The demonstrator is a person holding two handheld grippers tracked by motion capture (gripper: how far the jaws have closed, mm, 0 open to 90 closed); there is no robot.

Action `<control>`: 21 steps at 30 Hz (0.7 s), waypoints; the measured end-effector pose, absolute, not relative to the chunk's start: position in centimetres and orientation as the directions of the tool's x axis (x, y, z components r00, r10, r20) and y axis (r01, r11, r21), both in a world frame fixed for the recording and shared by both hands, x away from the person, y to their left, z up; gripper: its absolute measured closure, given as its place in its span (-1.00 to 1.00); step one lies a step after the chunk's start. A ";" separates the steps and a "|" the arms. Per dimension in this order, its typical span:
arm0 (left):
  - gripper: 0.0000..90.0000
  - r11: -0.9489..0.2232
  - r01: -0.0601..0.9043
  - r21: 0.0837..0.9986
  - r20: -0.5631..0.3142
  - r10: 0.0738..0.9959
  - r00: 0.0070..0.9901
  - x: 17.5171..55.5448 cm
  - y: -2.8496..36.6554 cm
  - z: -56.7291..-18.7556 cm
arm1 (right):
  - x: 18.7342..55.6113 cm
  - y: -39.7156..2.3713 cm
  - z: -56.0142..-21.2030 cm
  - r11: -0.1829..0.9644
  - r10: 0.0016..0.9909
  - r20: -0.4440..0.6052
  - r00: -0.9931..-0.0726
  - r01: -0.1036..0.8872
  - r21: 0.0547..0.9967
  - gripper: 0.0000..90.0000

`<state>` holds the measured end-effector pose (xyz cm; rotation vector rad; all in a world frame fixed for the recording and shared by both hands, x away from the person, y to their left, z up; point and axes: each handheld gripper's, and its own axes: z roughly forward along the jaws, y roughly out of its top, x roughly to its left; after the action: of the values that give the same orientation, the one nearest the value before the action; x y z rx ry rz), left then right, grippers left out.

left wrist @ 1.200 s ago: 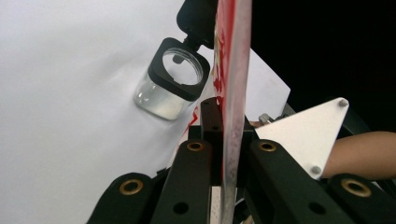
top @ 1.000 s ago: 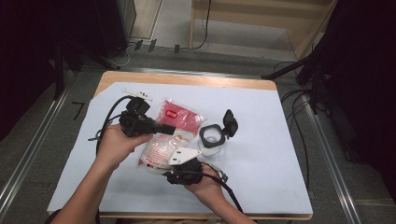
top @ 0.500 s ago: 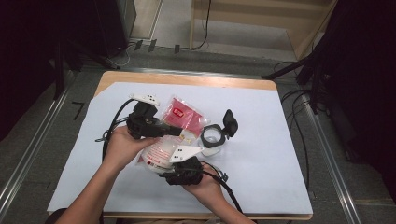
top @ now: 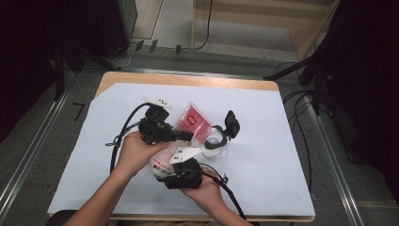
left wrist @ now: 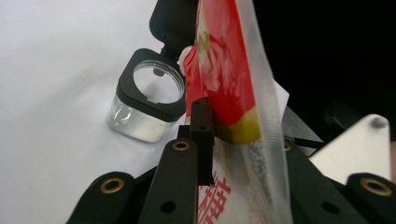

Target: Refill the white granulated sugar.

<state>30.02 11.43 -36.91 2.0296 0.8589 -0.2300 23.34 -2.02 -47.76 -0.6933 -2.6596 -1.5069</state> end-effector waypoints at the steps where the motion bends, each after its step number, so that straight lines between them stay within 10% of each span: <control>1: 0.80 -0.364 0.649 0.668 -0.458 0.487 0.744 30.1 11.3 -37.0 | 23.3 -2.0 -47.8 0.440 0.369 0.224 -0.902 0.383 0.812 0.16; 21: 0.67 -0.353 0.716 0.602 -0.519 0.509 0.687 32.0 10.2 -37.3 | 23.4 -2.1 -47.6 0.416 0.405 0.278 -0.871 0.446 0.792 0.16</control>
<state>31.96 10.19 -37.33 2.0329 0.9417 -0.3034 23.36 -2.09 -47.60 -0.7836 -2.6065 -1.4795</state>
